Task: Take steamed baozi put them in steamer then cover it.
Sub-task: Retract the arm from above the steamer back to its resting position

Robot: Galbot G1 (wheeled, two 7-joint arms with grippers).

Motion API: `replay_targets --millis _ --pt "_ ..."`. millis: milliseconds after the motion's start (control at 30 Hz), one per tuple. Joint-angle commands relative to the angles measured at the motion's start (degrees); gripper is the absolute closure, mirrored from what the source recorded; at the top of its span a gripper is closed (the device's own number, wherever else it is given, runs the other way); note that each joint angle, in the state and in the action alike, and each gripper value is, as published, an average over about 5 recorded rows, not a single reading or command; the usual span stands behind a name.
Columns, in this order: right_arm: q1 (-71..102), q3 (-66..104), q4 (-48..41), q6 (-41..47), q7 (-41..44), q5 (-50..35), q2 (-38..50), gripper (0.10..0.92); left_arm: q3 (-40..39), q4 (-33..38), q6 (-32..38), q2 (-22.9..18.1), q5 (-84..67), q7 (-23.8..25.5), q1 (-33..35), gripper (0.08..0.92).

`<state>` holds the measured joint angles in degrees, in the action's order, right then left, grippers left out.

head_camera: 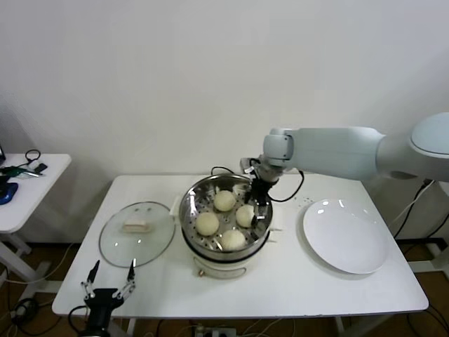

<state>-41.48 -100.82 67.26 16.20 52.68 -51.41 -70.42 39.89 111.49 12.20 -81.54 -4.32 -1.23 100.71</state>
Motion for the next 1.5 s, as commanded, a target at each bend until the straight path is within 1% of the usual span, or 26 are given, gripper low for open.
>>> replay_targets --millis 33,200,333,433,500,567,700,800,900,1000,1167,1333,1500 --pt "-1.51 1.36 -0.19 -0.55 1.19 0.19 1.49 0.204 0.01 -0.07 -0.04 -0.08 0.07 -0.02 -0.08 0.177" --pt "-4.51 3.37 1.46 -1.60 2.42 -0.20 5.83 0.202 0.06 -0.02 -0.19 -0.12 0.20 -0.01 -0.42 0.177" --pt "-5.42 6.60 3.24 -3.96 -0.12 0.43 11.27 0.203 0.32 0.04 -0.43 -0.26 0.32 -0.02 -0.87 0.177" --pt "-5.10 8.29 5.92 -8.34 -5.80 1.38 16.17 0.203 0.57 0.03 -0.50 -0.32 0.87 -0.02 -1.12 0.177" --pt "-4.30 9.04 8.69 -11.01 -11.49 1.51 19.92 0.203 0.71 0.01 -0.44 -0.34 1.67 -0.02 -1.20 0.177" --pt "-2.50 10.62 11.94 -11.64 -16.86 1.04 24.26 0.203 0.82 0.13 -0.42 -0.45 2.40 -0.02 -1.25 0.177" --pt "5.67 18.81 15.87 -13.67 -23.90 2.45 32.92 0.203 1.10 0.87 -0.83 -1.08 3.69 0.01 -1.38 0.177" --pt "16.02 31.32 17.03 -14.46 -26.11 4.36 38.25 0.203 1.20 1.67 -1.27 -1.48 4.91 0.15 -1.52 0.177" --pt "29.76 46.91 18.64 -15.62 -28.81 5.17 41.79 0.203 1.34 2.74 -1.92 -2.05 5.53 0.32 -1.69 0.177" --pt "42.67 61.04 20.65 -16.58 -31.74 4.62 43.60 0.203 1.59 3.42 -2.37 -2.42 6.16 0.35 -1.91 0.177" --pt "59.92 79.29 22.90 -18.86 -34.73 4.72 44.22 0.203 2.34 3.92 -3.35 -2.35 8.27 0.39 -1.79 0.177" --pt "78.35 99.64 24.67 -19.95 -37.16 6.90 41.42 0.203 2.91 4.47 -4.09 -2.29 12.46 0.76 -1.54 0.177" --pt "91.56 112.49 26.86 -20.24 -39.74 11.10 36.56 0.203 3.33 5.24 -5.07 -2.06 19.52 1.07 -1.86 0.177"
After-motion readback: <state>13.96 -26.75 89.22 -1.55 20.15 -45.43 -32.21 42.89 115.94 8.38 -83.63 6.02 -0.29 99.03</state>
